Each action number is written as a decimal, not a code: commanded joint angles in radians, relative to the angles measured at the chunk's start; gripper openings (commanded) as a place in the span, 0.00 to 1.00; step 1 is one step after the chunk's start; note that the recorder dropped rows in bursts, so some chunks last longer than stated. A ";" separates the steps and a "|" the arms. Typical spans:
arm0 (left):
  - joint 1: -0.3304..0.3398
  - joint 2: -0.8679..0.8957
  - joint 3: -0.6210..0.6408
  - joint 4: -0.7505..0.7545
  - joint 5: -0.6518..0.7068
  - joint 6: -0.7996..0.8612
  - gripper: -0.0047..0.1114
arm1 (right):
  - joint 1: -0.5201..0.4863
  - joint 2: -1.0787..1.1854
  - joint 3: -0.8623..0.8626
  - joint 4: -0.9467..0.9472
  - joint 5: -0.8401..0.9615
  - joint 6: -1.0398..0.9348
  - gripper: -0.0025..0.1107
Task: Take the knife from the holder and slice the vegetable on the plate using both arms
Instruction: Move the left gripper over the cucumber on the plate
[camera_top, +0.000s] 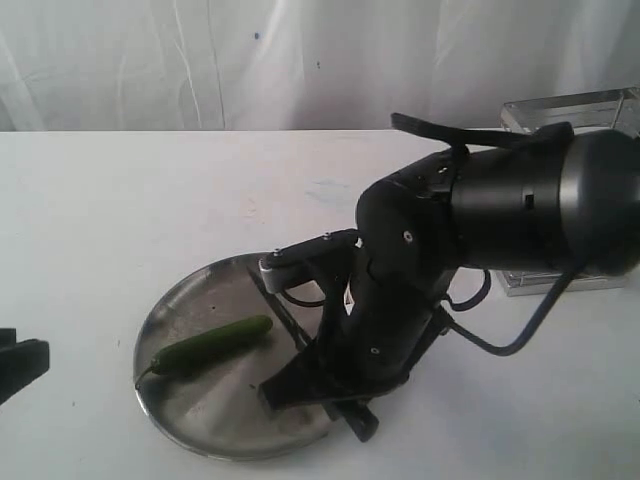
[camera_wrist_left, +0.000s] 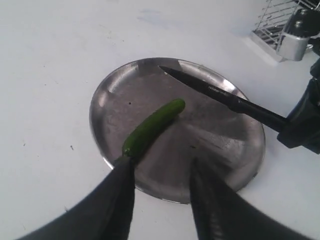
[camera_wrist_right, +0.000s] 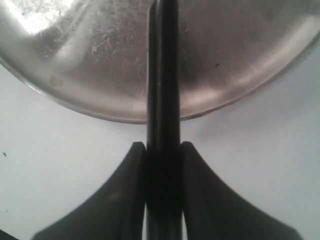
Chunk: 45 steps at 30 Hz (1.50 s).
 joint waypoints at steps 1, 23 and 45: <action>0.002 0.226 -0.134 -0.025 0.008 0.076 0.41 | 0.000 0.003 -0.005 0.025 0.001 -0.015 0.02; -0.104 0.871 -0.400 -0.060 -0.183 0.102 0.41 | 0.002 0.075 -0.005 0.076 -0.064 -0.039 0.02; -0.093 0.970 -0.469 -0.078 -0.186 0.062 0.41 | 0.000 0.131 -0.013 0.076 -0.086 -0.043 0.02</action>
